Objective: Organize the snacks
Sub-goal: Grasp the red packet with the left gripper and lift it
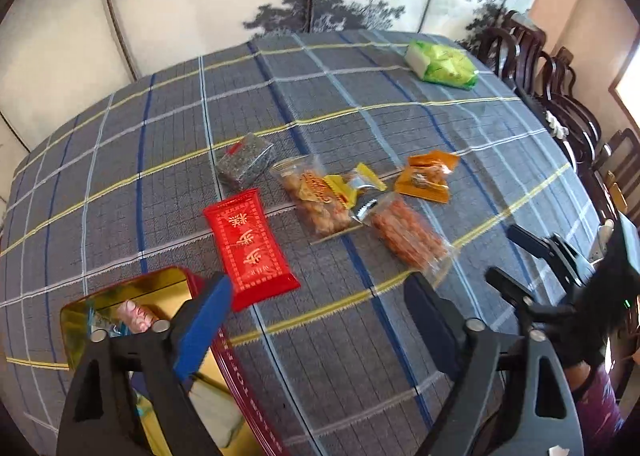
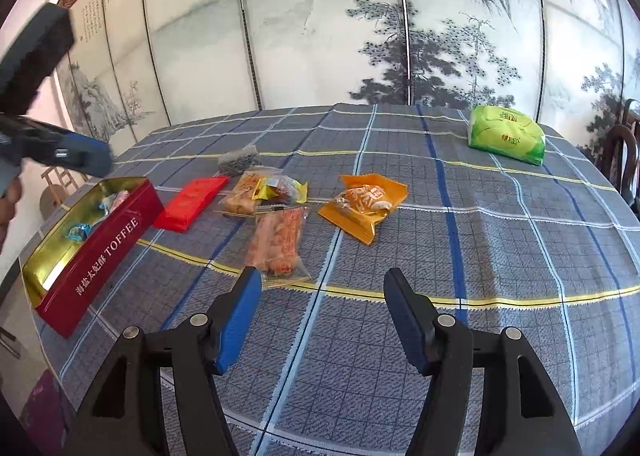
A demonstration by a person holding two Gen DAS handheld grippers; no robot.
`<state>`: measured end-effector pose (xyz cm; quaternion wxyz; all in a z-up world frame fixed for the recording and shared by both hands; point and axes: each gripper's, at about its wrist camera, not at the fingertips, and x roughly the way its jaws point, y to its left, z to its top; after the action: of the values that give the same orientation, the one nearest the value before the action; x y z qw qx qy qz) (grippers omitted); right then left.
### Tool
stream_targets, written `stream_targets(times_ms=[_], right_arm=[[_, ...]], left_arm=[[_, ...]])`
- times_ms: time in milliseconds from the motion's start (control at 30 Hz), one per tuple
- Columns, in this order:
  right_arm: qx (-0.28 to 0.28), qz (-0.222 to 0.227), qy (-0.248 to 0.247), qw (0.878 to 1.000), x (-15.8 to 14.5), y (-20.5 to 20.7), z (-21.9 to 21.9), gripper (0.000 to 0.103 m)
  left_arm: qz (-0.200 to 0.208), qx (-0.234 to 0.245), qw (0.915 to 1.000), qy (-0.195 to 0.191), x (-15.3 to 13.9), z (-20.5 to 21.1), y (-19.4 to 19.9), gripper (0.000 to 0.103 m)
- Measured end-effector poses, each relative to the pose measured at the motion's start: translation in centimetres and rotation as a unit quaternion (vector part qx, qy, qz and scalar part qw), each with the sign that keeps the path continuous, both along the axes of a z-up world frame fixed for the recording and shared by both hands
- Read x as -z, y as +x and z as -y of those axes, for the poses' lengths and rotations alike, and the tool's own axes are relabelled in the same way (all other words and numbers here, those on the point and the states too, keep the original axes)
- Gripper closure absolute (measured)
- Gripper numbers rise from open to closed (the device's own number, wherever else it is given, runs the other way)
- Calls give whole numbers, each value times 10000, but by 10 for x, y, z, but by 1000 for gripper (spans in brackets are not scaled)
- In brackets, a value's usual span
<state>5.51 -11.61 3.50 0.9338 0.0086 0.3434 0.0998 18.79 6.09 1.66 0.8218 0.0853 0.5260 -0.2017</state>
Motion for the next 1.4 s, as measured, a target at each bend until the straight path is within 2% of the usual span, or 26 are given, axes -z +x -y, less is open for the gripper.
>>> stream_targets(times_ms=[33, 100, 167, 267, 467, 567, 667, 767, 900, 1033, 1133, 1300, 1400], right_arm=[[-7, 32, 80, 10000, -1, -1, 2, 37], [-35, 113, 219, 9997, -2, -5, 6, 37], [-76, 160, 345, 9992, -3, -6, 9, 36], [-128, 215, 488, 9985, -4, -8, 11, 35], [-260, 236, 651, 9973, -5, -8, 13, 31], [-255, 258, 708, 9968, -5, -8, 15, 29], [-229, 249, 768, 9965, -5, -7, 18, 26], [-173, 219, 824, 9962, -4, -6, 20, 24], [-117, 195, 909, 9956, -4, -4, 24, 22], [-30, 176, 1075, 9940, -3, -3, 32, 20], [74, 126, 1168, 9931, -1, 0, 36, 20], [86, 54, 1097, 9939, 1, 1, 33, 19], [74, -21, 912, 9958, 1, 3, 28, 19]], left_arm=[[-220, -79, 9997, 97, 9, 1, 18, 35], [-637, -240, 9976, 141, 30, -3, 46, 37], [-840, -492, 9950, 242, 46, -8, 65, 39], [-1054, -605, 9918, 384, 65, -11, 82, 39], [-1086, -770, 9888, 679, 84, -14, 92, 38], [-1051, -798, 9887, 710, 89, -8, 91, 30], [-942, -786, 9901, 680, 90, 1, 87, 31], [-768, -687, 9927, 627, 84, 10, 76, 62], [-647, -744, 9930, 650, 81, 20, 53, 64], [-704, -853, 9936, 230, 71, 18, 8, 64], [-498, -711, 9962, -93, 53, 19, -35, 64], [-213, -537, 9977, -345, 35, 23, -102, 64], [-105, -485, 9980, -385, 27, 17, -120, 64]])
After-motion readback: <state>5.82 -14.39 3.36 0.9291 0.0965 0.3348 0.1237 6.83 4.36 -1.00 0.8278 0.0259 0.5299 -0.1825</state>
